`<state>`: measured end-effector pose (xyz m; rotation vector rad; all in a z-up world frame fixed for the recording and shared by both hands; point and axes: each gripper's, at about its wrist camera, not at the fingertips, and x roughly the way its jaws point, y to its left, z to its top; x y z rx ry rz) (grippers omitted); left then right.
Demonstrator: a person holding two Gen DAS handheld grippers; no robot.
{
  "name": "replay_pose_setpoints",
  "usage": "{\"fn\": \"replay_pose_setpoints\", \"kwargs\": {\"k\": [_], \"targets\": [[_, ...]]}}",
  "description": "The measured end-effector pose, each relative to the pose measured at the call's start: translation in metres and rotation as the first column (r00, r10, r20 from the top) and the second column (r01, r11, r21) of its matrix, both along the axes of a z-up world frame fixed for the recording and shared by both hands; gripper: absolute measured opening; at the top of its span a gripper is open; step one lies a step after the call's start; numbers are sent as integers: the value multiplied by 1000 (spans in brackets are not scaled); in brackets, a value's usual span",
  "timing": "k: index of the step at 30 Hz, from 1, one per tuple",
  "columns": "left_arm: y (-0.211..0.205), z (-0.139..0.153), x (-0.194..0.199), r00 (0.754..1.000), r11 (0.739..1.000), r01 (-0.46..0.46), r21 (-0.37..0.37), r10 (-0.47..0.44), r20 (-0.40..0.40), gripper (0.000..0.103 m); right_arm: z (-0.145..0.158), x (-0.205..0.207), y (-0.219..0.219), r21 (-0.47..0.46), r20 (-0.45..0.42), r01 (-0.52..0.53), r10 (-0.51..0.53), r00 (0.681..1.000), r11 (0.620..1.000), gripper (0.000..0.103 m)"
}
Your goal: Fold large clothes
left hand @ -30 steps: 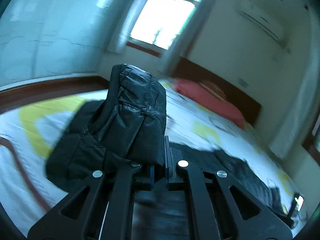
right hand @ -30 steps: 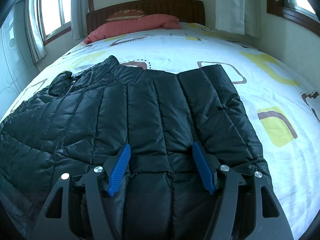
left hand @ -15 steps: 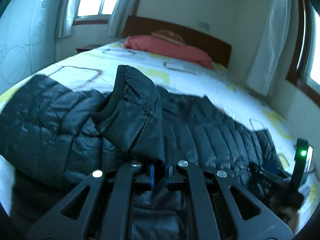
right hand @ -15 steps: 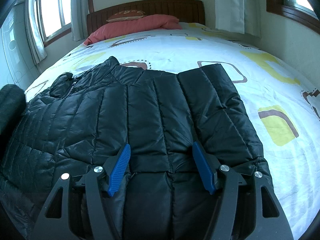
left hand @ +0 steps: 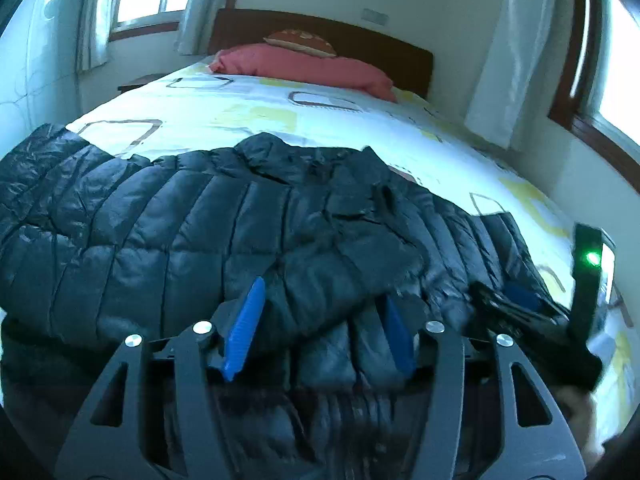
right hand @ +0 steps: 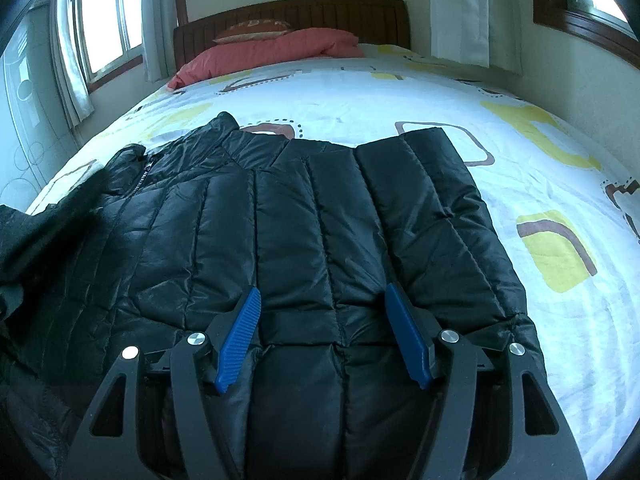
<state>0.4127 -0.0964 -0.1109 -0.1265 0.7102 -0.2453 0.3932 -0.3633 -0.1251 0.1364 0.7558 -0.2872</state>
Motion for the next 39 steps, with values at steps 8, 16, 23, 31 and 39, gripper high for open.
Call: {"fn": "replay_pose_setpoints", "kwargs": {"k": [8,16,23,31,39], "targets": [[47,30,-45,999,999,-36,-39,37,19,78,26,-5,18,31,40,10,-12,999,999,65],[132,56,-69,977,983,-179,30,174,126,79,51,16,97,160,77,-144,133,988,977,65],[202,49,-61,947,951,-307,41,301,112,79,23,53,143,211,-10,-177,183,983,961,67],[230,39,-54,936,938,-346,22,344,74,79,28,44,129,148,22,-134,132,991,980,20],[218,37,-48,948,949,-313,-25,314,47,79,41,20,64,87,43,-34,30,999,996,20]]}}
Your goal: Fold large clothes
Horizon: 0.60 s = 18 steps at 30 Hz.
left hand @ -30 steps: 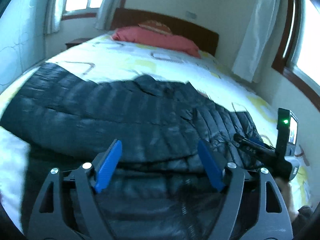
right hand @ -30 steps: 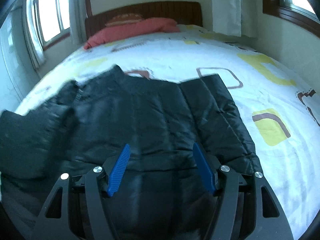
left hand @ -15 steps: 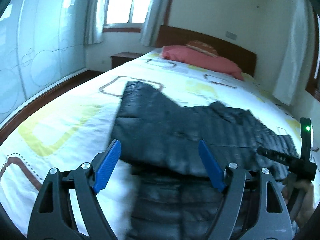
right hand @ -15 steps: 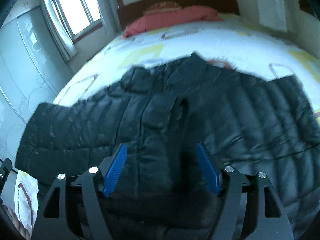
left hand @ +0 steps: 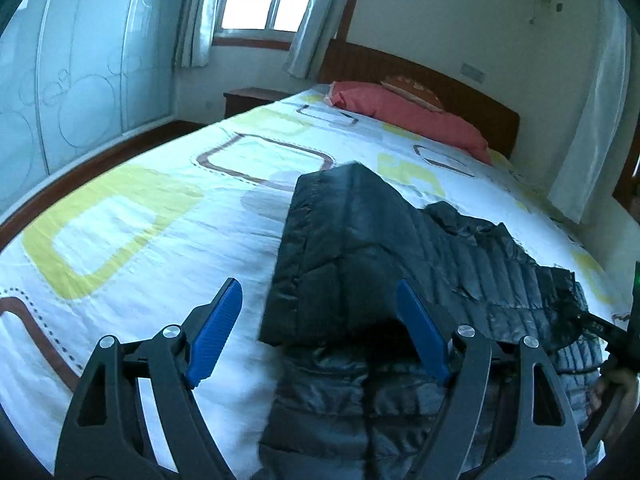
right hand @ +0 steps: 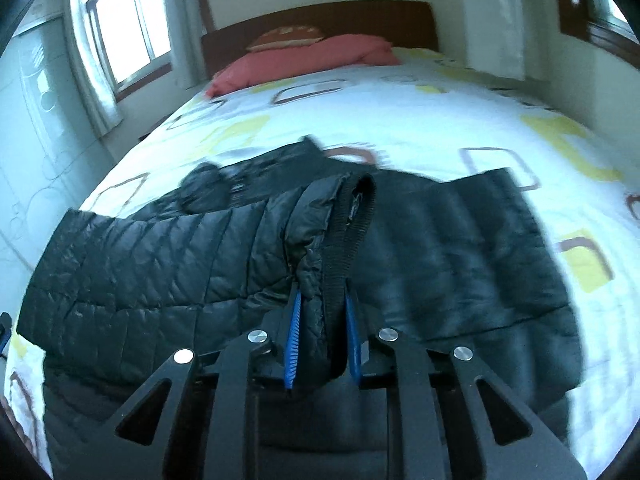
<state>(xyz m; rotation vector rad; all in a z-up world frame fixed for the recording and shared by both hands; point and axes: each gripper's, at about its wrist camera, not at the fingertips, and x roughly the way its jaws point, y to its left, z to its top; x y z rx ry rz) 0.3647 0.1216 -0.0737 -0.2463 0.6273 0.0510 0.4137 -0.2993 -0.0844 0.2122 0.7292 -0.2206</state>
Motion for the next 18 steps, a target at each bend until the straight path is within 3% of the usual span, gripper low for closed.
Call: {"fn": "replay_pose_setpoints", "kwargs": {"k": [9,13,16,18], "targets": [[-25,-17,41,998,999,29,42,-26,-60,79,-23,-20,-59,-10,-56,82,-82,995,997,20],[-23,-43,70,986,995,-16,99,32,-163,79,-34,-25,-71,34,-57,84,-82,995,996,20],[-20,-62,84,967,996,-18,83,39,-251,80,-37,-28,-76,68,-45,71,-68,997,995,25],[-20,-64,85,964,996,-16,88,38,-262,79,-36,-30,-78,92,-44,60,-56,997,994,27]]}}
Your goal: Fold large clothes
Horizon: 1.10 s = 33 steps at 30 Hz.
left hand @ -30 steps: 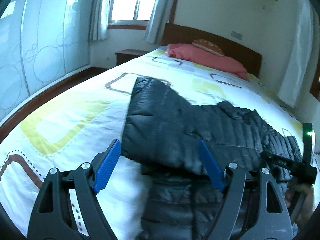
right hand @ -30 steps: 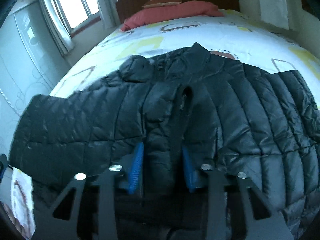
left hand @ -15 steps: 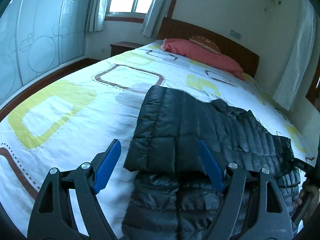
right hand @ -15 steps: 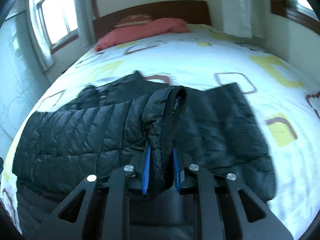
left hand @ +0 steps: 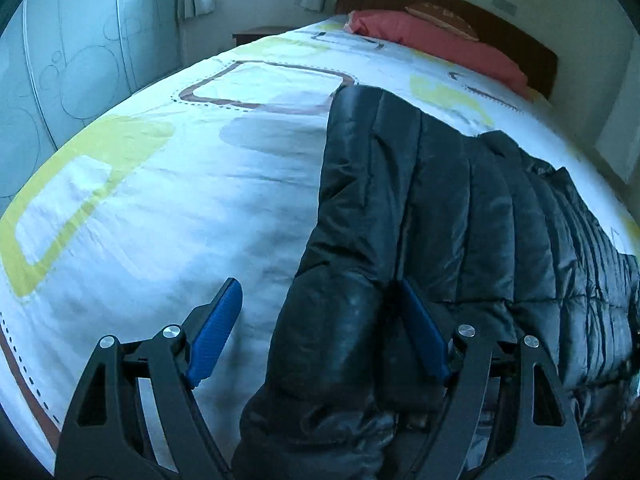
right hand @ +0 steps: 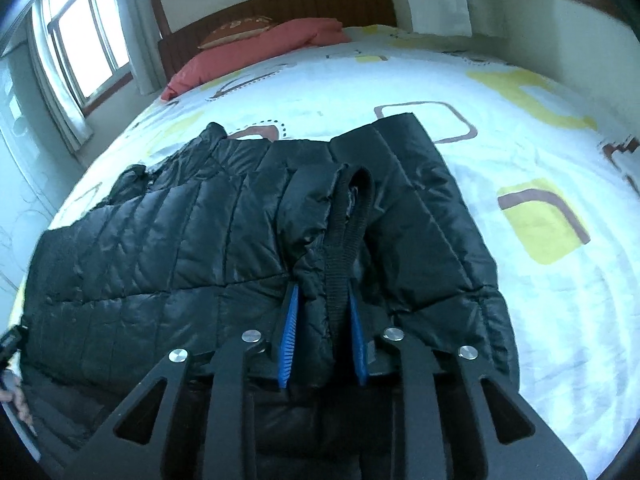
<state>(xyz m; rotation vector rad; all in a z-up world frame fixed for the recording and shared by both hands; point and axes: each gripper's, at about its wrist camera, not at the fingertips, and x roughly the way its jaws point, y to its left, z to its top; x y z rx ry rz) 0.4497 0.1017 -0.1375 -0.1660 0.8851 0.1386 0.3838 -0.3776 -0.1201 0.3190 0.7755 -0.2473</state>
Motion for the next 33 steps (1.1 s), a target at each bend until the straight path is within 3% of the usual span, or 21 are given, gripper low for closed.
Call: {"fn": "replay_pose_setpoints", "kwargs": {"k": [3,5,8,11,15,17,19,23,26,28,30,31,33], "targets": [[0,14,-9,1000,1000,6,26,-6,16,79,12,-7,-1,21,-10,18,-18,1000,1000,36],[2,26,-17,999,999,4,33,-6,46,79,29,-14,4,-21,24,50,-49,999,999,44],[10,51,-23,987,999,-20,37,14,157,79,46,-6,18,-89,69,42,-36,997,995,44],[10,58,0,980,1000,-12,-16,15,198,79,47,20,32,-96,56,-7,13,998,995,44],[7,35,40,993,999,-23,-40,28,119,79,28,63,46,-85,12,-49,50,999,995,44],[2,11,56,999,999,-37,7,37,31,80,6,79,44,-77,-49,-46,43,998,996,46],[3,-10,65,1000,1000,-8,-16,8,-20,82,0,82,45,-84,-53,-47,43,998,995,47],[8,7,56,999,999,-40,-12,40,-18,79,19,66,50,-92,-48,-36,32,998,995,47],[9,31,25,995,998,-41,-47,45,84,78,27,36,56,-154,-10,-31,30,1000,988,47],[9,32,11,993,998,-29,-57,35,113,78,13,31,54,-175,-57,-31,22,998,984,47],[9,15,15,998,998,-17,-56,20,56,79,-4,33,47,-153,-66,-46,36,997,987,48],[12,-3,25,1000,997,-9,-79,8,-21,80,-3,32,45,-139,-62,-48,39,997,989,49],[19,-3,28,1000,990,-24,-138,21,-23,80,9,26,45,-129,-70,-29,20,997,991,48]]}}
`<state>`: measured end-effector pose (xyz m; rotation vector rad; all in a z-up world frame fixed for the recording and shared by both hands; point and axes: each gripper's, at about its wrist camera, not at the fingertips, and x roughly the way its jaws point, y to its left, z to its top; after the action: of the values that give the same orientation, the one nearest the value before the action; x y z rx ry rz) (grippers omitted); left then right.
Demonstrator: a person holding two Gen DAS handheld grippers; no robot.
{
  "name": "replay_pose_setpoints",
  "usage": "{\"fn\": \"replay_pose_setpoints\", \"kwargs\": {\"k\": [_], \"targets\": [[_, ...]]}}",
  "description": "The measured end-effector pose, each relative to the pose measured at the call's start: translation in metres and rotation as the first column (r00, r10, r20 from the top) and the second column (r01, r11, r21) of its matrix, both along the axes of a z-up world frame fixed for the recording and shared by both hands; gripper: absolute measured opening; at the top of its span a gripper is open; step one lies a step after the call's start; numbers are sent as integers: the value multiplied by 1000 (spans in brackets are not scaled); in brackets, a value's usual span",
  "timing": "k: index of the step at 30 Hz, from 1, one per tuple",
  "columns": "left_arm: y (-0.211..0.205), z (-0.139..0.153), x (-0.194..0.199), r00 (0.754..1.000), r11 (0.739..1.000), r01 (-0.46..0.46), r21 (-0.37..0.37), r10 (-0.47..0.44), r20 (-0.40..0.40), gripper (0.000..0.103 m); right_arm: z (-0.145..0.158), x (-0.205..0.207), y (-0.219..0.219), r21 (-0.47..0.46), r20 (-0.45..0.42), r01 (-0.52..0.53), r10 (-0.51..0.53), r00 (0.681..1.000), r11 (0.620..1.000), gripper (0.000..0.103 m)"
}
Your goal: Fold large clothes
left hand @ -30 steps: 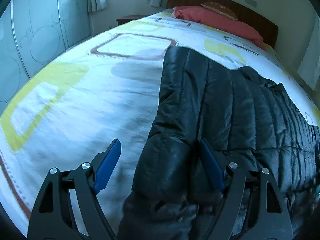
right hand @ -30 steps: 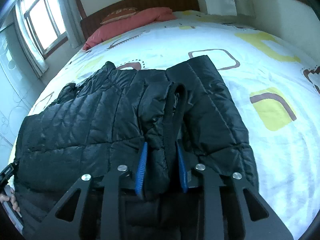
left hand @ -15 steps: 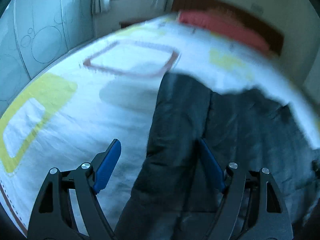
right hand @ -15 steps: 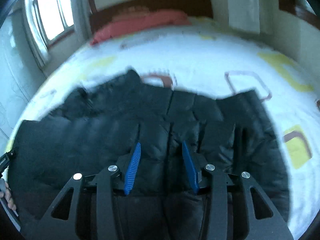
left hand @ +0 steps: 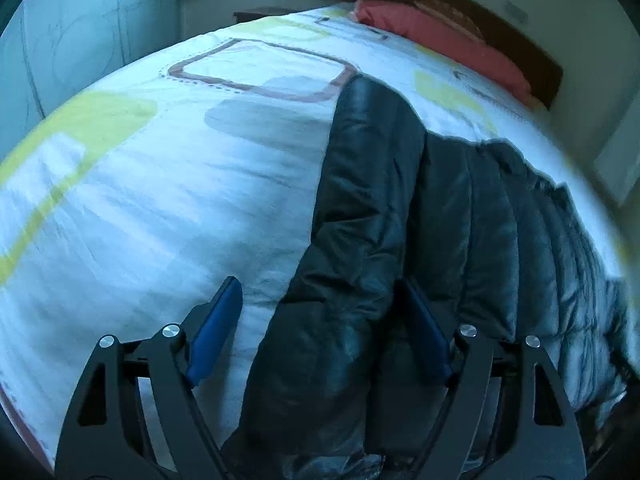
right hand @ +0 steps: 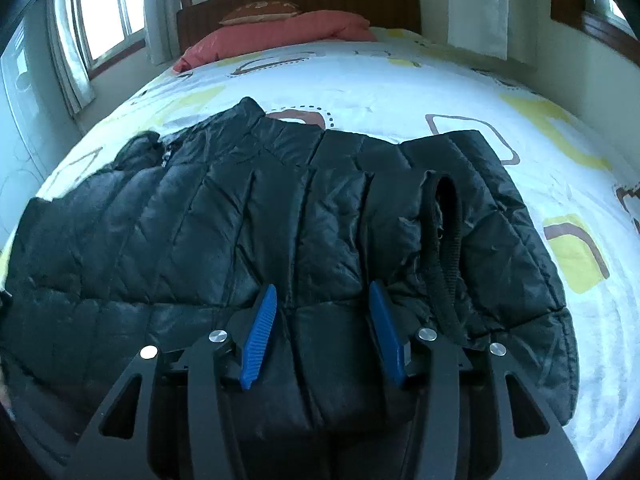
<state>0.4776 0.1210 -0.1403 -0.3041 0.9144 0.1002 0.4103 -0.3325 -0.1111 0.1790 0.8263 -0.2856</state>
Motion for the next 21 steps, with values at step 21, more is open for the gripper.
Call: {"fn": "replay_pose_setpoints", "kwargs": {"k": [21], "targets": [[74,26,-191,999,992,-37,-118,35,-13,82,8,-210,-31,127,-34,67,-63,997,990,57]]}}
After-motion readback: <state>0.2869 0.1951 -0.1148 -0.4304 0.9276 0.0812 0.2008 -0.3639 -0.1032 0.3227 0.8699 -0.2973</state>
